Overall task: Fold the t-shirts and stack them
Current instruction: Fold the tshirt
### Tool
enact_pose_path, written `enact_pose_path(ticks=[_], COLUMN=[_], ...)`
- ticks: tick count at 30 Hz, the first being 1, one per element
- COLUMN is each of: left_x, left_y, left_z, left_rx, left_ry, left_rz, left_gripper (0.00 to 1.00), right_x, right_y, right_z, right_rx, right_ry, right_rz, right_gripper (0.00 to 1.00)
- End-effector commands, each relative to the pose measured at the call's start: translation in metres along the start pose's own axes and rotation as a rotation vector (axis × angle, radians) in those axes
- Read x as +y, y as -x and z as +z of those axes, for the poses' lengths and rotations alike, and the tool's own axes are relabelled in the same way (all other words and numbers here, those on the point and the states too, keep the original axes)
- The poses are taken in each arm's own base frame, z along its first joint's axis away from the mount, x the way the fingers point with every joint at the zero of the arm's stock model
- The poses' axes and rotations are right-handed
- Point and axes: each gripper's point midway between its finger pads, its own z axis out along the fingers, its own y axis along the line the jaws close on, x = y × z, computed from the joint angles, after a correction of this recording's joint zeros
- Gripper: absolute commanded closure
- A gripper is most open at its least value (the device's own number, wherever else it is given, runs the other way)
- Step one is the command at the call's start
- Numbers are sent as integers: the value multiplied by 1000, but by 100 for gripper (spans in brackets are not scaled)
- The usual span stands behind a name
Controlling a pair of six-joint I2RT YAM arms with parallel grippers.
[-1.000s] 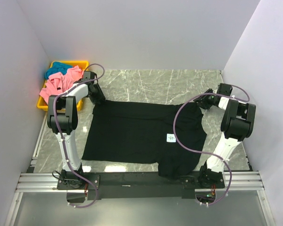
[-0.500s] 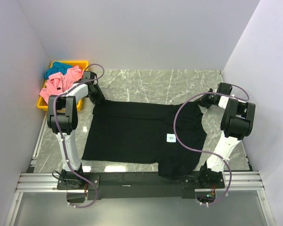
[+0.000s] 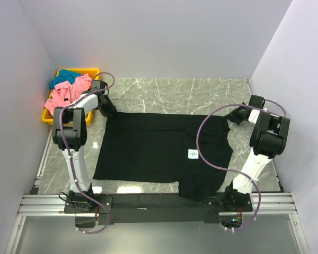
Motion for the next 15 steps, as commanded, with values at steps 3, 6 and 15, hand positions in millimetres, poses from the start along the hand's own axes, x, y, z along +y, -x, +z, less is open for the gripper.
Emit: enact_pose_path(ticks=[3,6,15], left_x=[40,38,12], left_y=[-21,-17,11], left_z=[25,24,8], left_rx=[63,54,-12], left_ry=[131,124,45], left_rz=[-25,-18,18], left_gripper=[67,65,50], right_x=[5,2,2], right_y=[35,36,47], right_z=[-24,-19,-20], right_rx=[-162,-142,-136], right_ry=[-14,-28,-79], right_rz=[-13,-31,-108], right_gripper=[100,100,88])
